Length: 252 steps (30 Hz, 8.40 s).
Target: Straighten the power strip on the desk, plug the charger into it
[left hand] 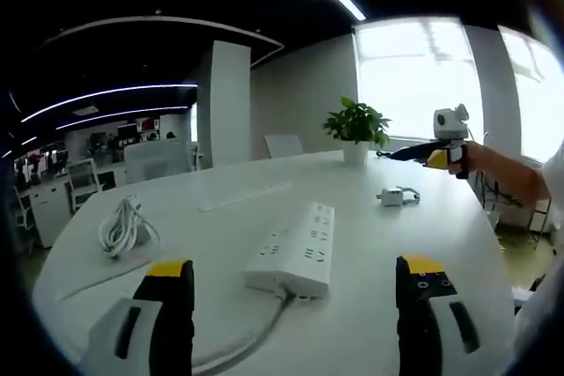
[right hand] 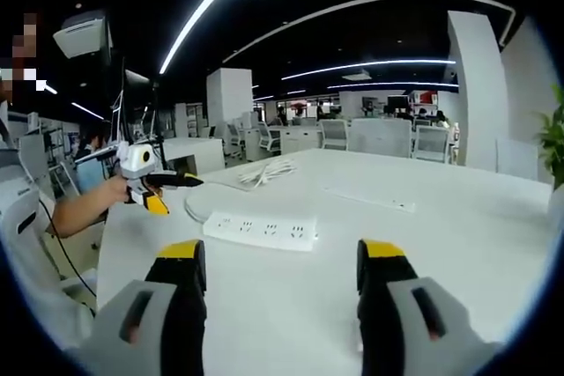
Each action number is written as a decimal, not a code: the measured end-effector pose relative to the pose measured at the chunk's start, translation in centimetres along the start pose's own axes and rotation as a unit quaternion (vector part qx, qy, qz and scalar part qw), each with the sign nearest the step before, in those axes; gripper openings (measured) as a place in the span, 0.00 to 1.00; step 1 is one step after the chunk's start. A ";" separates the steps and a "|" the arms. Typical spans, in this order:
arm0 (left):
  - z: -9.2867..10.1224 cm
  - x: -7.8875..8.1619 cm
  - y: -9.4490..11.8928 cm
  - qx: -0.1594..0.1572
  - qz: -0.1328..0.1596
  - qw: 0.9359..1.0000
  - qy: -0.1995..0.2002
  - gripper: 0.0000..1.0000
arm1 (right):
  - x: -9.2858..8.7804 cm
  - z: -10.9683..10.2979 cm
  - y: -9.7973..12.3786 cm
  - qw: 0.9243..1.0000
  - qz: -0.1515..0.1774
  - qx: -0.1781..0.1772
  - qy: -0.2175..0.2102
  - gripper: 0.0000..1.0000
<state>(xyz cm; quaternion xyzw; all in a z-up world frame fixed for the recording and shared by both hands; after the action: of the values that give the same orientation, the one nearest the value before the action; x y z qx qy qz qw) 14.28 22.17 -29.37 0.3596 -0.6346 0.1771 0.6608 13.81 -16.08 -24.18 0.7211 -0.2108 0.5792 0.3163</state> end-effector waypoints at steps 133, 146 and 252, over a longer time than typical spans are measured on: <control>-0.3 -3.4 -8.6 -0.036 -0.027 0.999 -0.020 0.84 | -2.1 8.1 -15.7 0.979 -0.009 0.173 0.108 0.65; -0.3 -3.3 -8.4 -0.043 -0.023 0.999 -0.015 0.84 | -0.4 8.9 -15.3 0.974 -0.006 0.181 0.139 0.62; 0.5 -3.5 -8.2 -0.066 -0.004 0.997 -0.036 0.96 | 11.9 -8.2 12.7 0.965 -0.003 -0.036 0.259 0.74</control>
<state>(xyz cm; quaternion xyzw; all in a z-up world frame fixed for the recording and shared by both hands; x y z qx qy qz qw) 19.09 16.99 -34.81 0.3236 -0.6671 0.1189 0.6604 2.40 -18.66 -8.93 0.5356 -0.1398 0.7372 0.3876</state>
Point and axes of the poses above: the point that each gripper's makers call its tool centre point, and the gripper's own axes: y roughly backward along the fingers, z roughly to its right, x roughly out of its top, the point moved 8 cm from there along y, roughly backward along the fingers, and after that the axes turned 7 degrees about -y, right-handed, at the moved point
